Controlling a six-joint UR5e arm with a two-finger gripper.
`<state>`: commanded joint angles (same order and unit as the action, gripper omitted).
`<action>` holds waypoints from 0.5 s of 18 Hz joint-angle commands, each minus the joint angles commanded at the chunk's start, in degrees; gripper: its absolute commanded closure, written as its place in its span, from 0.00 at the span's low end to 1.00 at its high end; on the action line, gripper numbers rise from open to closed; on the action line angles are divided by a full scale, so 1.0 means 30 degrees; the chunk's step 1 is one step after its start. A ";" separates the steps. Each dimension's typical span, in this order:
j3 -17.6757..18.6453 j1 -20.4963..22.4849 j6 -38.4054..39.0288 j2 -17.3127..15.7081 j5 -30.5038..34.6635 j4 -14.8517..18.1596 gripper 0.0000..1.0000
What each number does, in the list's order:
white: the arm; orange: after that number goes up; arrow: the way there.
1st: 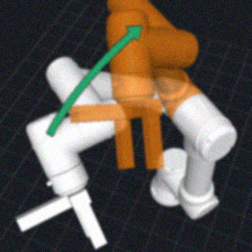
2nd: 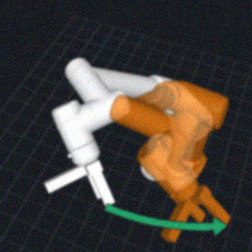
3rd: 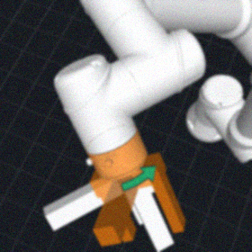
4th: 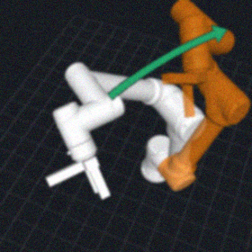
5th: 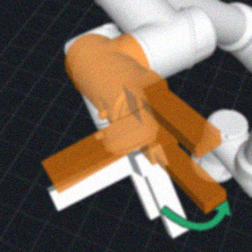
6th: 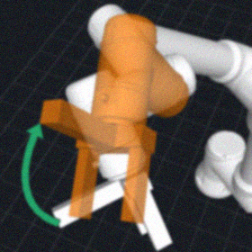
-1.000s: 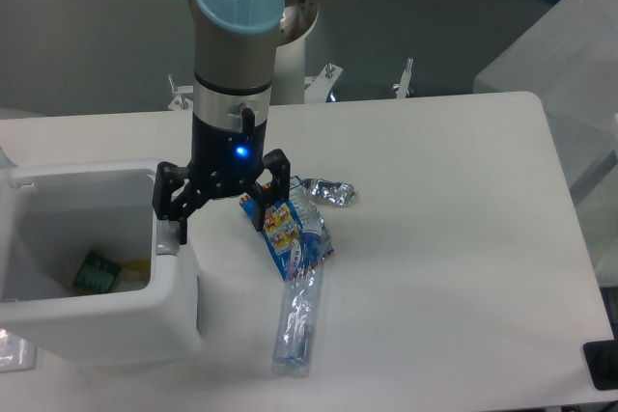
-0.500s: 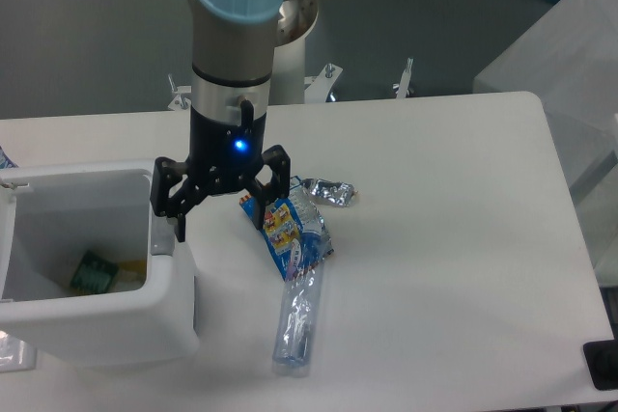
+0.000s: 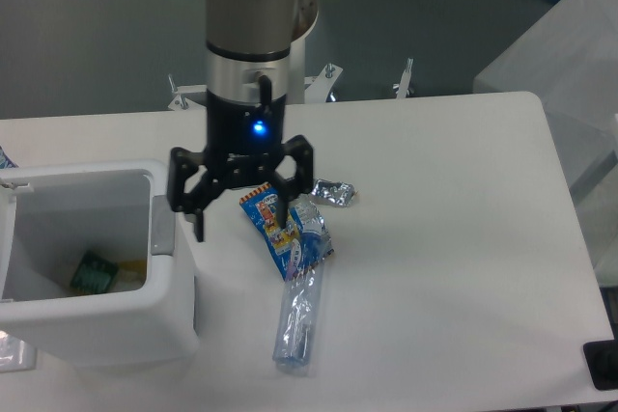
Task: Open the trash can
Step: 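Raise the gripper away from the opened trash can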
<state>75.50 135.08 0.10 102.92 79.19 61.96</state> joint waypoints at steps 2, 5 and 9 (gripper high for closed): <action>0.0056 0.0817 -0.1547 -0.0146 0.0059 0.0146 0.00; 0.0204 0.1348 -0.5555 -0.0293 0.0729 0.1576 0.00; 0.0291 0.2372 -0.9082 -0.0235 0.1876 0.2110 0.00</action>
<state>76.38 142.20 -27.15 102.22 84.81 68.29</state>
